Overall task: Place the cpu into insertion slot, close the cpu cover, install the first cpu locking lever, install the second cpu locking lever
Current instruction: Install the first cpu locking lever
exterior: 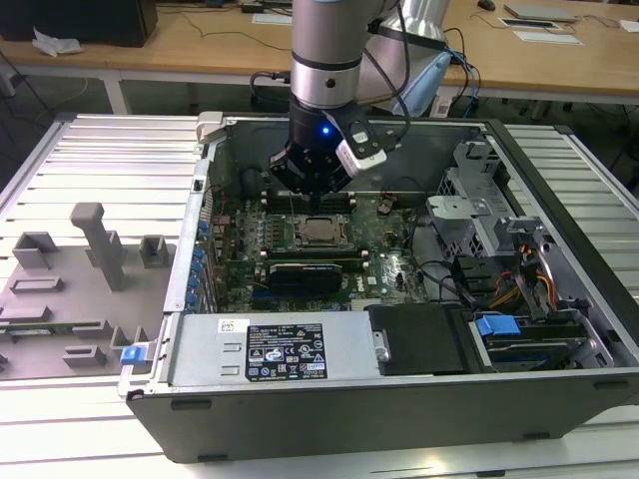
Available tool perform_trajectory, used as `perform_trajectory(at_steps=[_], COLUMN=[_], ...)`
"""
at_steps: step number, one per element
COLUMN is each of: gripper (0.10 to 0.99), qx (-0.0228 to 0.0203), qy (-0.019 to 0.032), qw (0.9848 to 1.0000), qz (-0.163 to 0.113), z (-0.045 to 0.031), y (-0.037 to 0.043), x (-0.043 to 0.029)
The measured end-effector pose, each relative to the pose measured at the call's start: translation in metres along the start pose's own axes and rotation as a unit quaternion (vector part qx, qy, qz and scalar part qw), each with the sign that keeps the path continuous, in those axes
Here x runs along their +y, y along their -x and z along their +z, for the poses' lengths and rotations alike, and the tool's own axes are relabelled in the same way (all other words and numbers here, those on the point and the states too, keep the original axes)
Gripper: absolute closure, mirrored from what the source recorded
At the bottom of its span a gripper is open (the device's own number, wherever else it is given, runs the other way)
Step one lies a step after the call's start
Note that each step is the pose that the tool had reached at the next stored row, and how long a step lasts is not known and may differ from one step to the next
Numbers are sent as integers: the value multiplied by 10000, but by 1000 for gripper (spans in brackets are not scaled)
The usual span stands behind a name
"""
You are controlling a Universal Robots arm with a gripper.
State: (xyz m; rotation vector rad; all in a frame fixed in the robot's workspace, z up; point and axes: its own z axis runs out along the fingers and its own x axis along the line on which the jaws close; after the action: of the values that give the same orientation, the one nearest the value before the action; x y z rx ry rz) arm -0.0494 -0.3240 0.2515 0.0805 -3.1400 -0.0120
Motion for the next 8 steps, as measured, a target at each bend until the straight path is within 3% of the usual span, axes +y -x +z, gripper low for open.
perform_trajectory(at_steps=[8], gripper=[980], qx=[-4], qy=[0], qw=[10000], qz=[0], z=[0], y=[-269], x=[14])
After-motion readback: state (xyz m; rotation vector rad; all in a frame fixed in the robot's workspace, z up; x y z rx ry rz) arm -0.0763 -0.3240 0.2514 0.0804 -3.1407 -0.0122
